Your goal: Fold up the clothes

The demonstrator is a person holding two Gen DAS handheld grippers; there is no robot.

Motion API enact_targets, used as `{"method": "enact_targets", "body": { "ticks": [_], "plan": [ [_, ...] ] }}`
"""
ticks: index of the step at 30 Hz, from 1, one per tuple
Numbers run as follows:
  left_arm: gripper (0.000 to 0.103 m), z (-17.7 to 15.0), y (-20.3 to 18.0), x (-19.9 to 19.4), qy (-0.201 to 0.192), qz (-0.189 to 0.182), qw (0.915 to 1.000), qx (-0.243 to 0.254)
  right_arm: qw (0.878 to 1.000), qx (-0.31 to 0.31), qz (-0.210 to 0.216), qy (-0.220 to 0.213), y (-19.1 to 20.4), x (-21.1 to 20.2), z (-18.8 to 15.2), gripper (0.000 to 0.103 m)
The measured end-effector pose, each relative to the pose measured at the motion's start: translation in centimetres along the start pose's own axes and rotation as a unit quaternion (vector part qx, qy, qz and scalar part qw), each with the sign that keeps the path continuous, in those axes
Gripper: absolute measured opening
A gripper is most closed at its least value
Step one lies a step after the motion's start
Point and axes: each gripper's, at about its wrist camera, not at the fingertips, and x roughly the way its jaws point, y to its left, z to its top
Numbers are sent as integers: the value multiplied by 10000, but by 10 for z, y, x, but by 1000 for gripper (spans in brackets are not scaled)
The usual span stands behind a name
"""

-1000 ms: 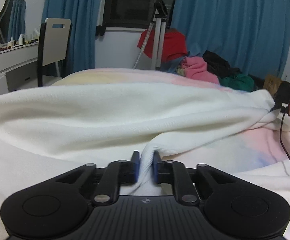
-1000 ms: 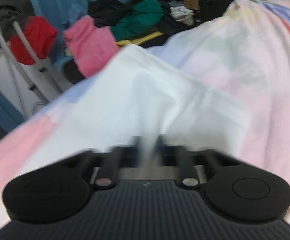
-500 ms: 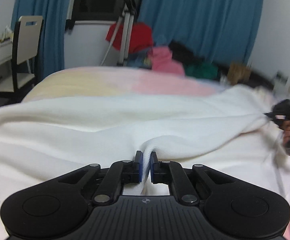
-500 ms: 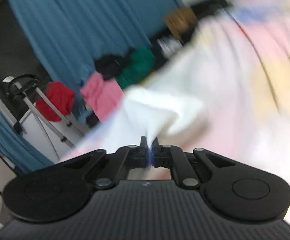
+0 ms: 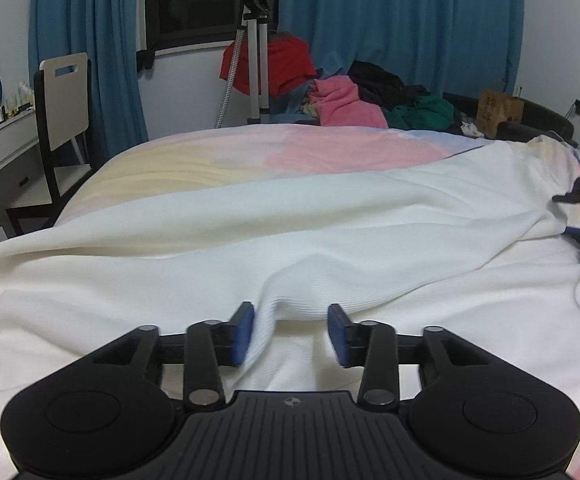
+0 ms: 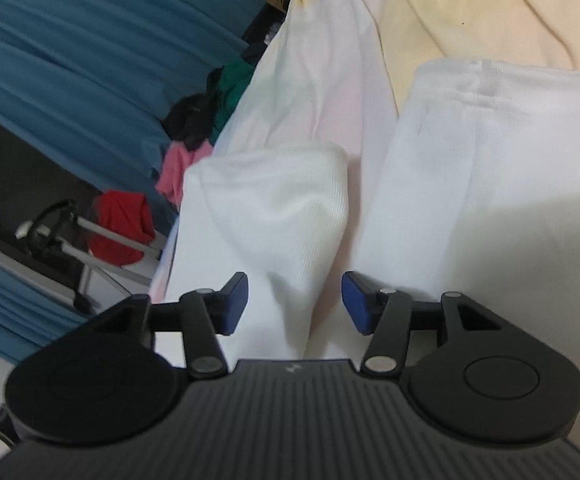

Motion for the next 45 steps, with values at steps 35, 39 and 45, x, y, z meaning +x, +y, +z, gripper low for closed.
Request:
{"method": "enact_targets", "body": {
  "ticks": [35, 39, 45],
  "plan": [
    [76, 1, 73, -13, -226, -475, 9548, -2926, 9710, -1972, -1227, -559, 67, -83, -5, 69],
    [78, -4, 107, -29, -317, -234, 9358, -3503, 9676, -2238, -1155, -208, 102, -130, -60, 73],
    [80, 1, 179, -28, -296, 191, 9022, -4300, 9509, -3024, -609, 239, 119, -160, -147, 73]
  ]
}}
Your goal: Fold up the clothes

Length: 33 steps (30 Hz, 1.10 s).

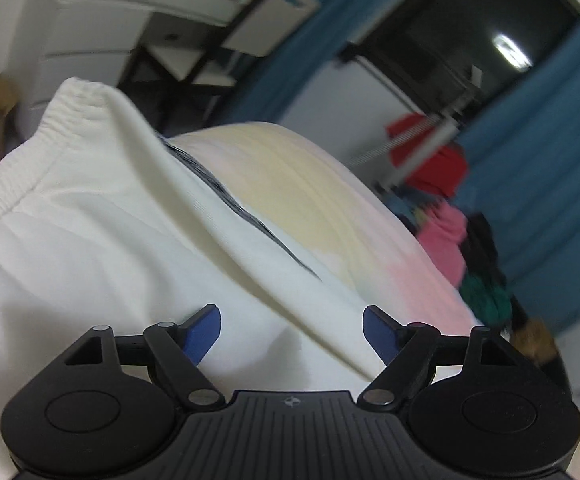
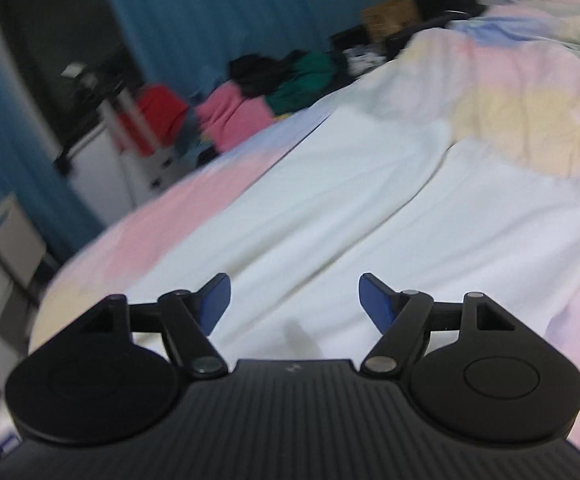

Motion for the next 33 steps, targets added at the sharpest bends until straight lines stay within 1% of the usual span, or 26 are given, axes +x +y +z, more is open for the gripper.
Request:
{"method": "enact_targets", "body": {
  "ticks": [1, 3, 6, 8, 9, 11, 12, 14, 16, 18, 21, 22, 24, 27, 30, 33],
  "plan": [
    [80, 12, 9, 6, 31, 46, 9998, -189, 9998, -195, 26, 83, 7, 3, -7, 73],
    [80, 33, 30, 22, 115, 264, 9966, -776, 9991, -383, -63, 171, 12, 15, -12, 73],
    [80, 59, 64, 41, 222, 173, 9888, -1464, 9988, -301, -287, 265, 11, 35, -12, 73],
    [77, 78, 85, 53, 261, 92, 9814, -1899, 9987, -117, -286, 409, 4, 49, -12, 73],
    [76, 84, 92, 56, 241, 118, 9785, -2043, 9986, -75, -279, 445, 4, 53, -13, 73],
    [66, 99, 103, 57, 117, 238, 9743, -2237, 9985, -42, -270, 480, 5, 58, -16, 73],
    [59, 106, 108, 58, 33, 316, 9727, -2300, 9984, -25, -266, 498, 6, 61, -18, 73],
    [41, 123, 114, 61, -49, 637, 9733, -2205, 9983, 22, -263, 526, 7, 66, -19, 73],
    [18, 136, 113, 66, -11, 806, 9761, -2017, 9980, 103, -283, 556, 5, 71, -18, 73],
    [11, 149, 112, 72, 31, 970, 9784, -1825, 9977, 168, -305, 573, 4, 75, -16, 73],
    [8, 172, 85, 72, -191, 995, 9827, -1553, 9979, 198, -335, 526, 2, 73, -15, 73],
    [7, 180, 70, 77, -271, 952, 9834, -1518, 9980, 186, -345, 499, 2, 72, -15, 73],
    [7, 194, 36, 89, -391, 1040, 9839, -1398, 9981, 141, -388, 454, 2, 70, -14, 73],
    [8, 206, 5, 129, -337, 1386, 9817, -1262, 9981, 112, -410, 435, 3, 69, -14, 73],
    [11, 197, 5, 160, -186, 1767, 9768, -1196, 9982, 63, -398, 436, 4, 69, -13, 73],
    [14, 180, 18, 175, -136, 1786, 9800, -865, 9984, 0, -400, 411, 4, 70, -12, 73]
  ]
}}
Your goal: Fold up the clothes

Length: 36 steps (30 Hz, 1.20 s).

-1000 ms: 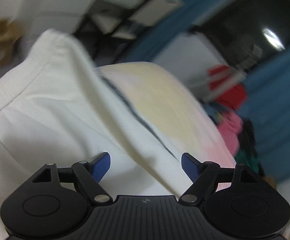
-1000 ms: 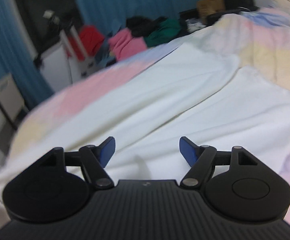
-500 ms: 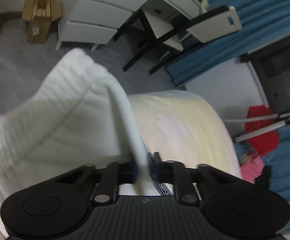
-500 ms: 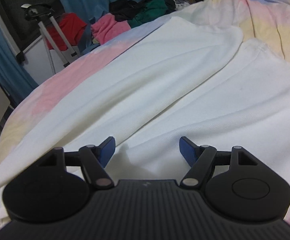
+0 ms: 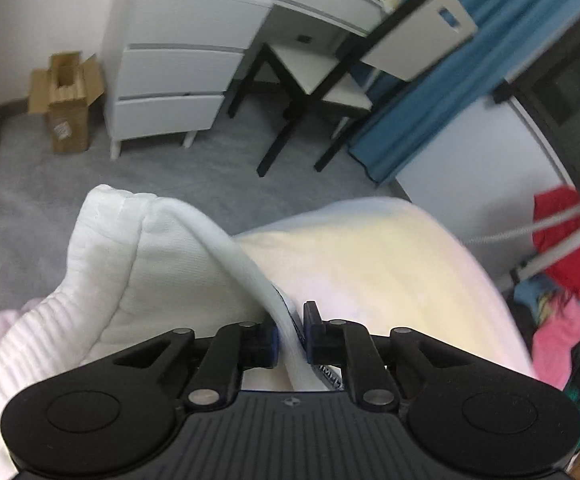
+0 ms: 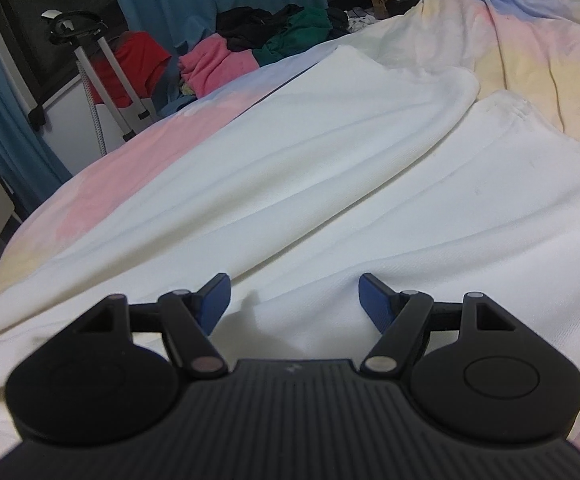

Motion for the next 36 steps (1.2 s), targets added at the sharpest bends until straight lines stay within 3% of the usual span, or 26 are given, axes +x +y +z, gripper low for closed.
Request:
{"method": "enact_targets", "body": {
  "ticks": [2, 3, 4, 6, 9, 12, 15, 20, 24, 27, 32, 36],
  "plan": [
    [16, -8, 4, -2, -129, -111, 9996, 207, 10000, -47, -4, -27, 0, 1, 1, 73],
    [25, -13, 6, -7, -161, -174, 9992, 329, 10000, -78, -2, -38, 1, 1, 1, 73],
    [42, -17, 4, -12, -171, -254, 9985, 462, 9999, -110, 2, -44, 2, 1, 2, 73],
    [60, -24, -3, -31, -228, -273, 9952, 909, 9998, -174, 11, -57, 4, 2, 3, 74],
    [63, -39, -12, -61, -263, -308, 9865, 1584, 9996, -278, 44, -96, 8, 1, 3, 74],
    [66, -63, -10, -97, -28, -260, 9814, 1902, 9990, -403, 104, -168, 11, -6, 4, 73],
    [77, -90, 3, -137, 197, -289, 9780, 2056, 9980, -552, 137, -271, 14, -16, 4, 73],
    [78, -129, 59, -197, 709, -304, 9840, 1604, 9968, -676, 251, -354, 15, -33, 4, 73],
    [80, -155, 102, -235, 800, -437, 9794, 1804, 9966, -686, 282, -357, 12, -49, 1, 73],
    [80, -158, 136, -251, 843, -101, 9832, 1618, 9964, -744, 240, -325, 10, -55, -2, 73],
    [82, -149, 198, -280, 1010, 13, 9930, 618, 9964, -719, 304, -340, 5, -62, -1, 73],
    [87, -132, 230, -273, 906, 247, 9954, 195, 9970, -618, 272, -389, 1, -62, 3, 73]
  ]
}}
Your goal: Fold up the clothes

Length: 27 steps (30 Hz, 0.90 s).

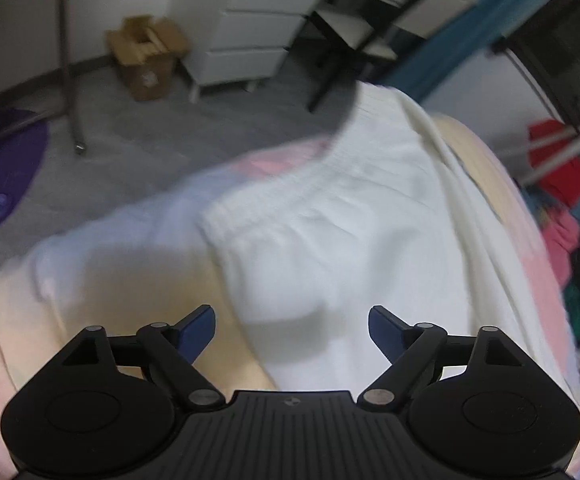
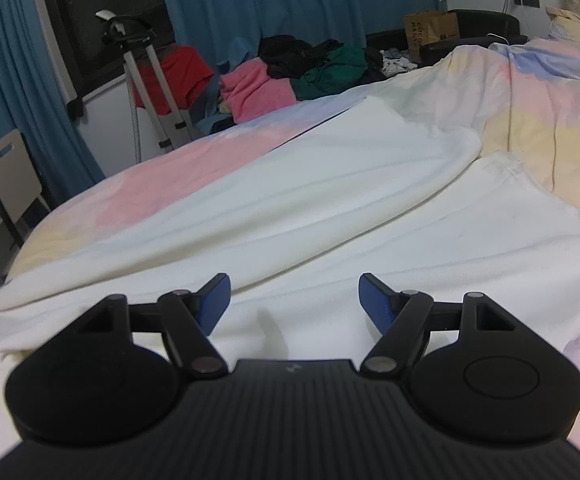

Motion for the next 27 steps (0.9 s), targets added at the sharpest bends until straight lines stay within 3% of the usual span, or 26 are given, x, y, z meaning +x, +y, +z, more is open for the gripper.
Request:
{"method": "enact_targets", "body": {
  "ticks": [3, 6, 8, 13, 14, 19, 21, 24, 27],
  "plan": [
    [87, 7, 22, 15, 190, 84, 9981, -572, 10000, 71, -10, 42, -3, 1, 0, 73],
    [86, 8, 42, 22, 180, -386, 9915, -1230, 9999, 146, 15, 32, -6, 0, 0, 73],
    [87, 5, 46, 25, -39, -648, 9861, -1527, 9998, 191, 39, 11, -7, -1, 2, 73],
    [86, 1, 34, 26, -224, -1312, 9797, -1502, 9988, 473, 139, 77, -17, 0, 7, 73],
    [85, 0, 29, 25, -228, -1585, 9770, -1407, 9981, 588, 184, 86, -22, -1, 11, 73],
    [85, -4, 19, 13, -377, -2802, 9524, -1139, 9879, 1496, 377, -130, -69, -17, 37, 73],
    [85, -6, 18, 12, -339, -2798, 9526, -1143, 9811, 1881, 363, -277, -96, -26, 47, 73],
    [82, -5, 15, 24, -127, -2292, 9673, -1080, 9708, 2340, 168, -508, -140, -40, 54, 73],
    [77, -5, 17, 39, 382, -1956, 9747, -1015, 9553, 2826, -275, -822, -185, -53, 52, 74]
  ]
}}
